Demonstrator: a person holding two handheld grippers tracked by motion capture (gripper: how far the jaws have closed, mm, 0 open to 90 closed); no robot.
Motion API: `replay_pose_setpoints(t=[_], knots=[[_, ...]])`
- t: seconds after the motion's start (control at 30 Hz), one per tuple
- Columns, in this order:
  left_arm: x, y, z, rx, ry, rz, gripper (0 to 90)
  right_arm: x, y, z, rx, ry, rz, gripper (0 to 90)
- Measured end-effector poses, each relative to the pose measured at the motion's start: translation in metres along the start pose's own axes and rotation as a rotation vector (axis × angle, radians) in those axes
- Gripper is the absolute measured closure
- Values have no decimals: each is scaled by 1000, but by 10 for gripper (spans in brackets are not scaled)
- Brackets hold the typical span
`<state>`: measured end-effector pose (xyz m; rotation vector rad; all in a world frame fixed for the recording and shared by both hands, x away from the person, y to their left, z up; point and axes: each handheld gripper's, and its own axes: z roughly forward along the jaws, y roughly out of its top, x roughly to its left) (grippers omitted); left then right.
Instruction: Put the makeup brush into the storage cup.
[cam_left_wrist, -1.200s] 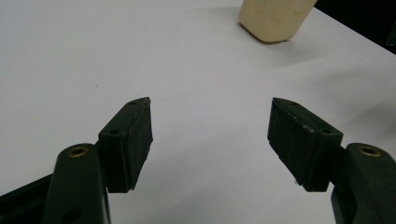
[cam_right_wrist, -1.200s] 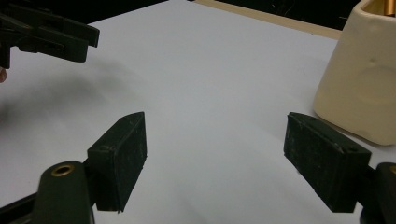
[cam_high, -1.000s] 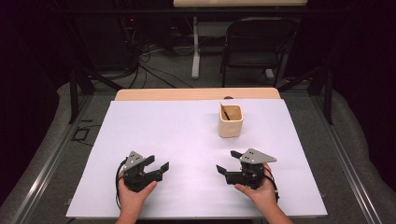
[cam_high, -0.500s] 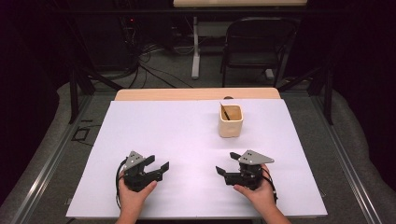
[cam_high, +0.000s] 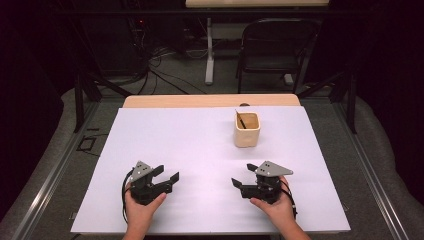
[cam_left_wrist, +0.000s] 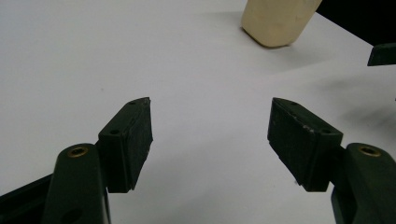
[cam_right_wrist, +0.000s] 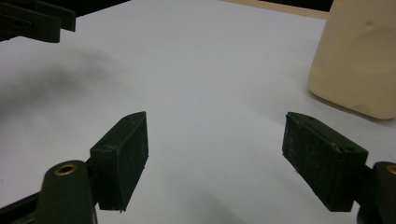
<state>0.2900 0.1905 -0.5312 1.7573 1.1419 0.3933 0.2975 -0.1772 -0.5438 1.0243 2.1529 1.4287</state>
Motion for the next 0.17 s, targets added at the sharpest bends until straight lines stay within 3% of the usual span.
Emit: replay_pose_setpoints(t=[0.17], knots=[[1, 1, -1, -4, 6, -4, 311, -3, -1, 1, 2, -6, 4, 224]])
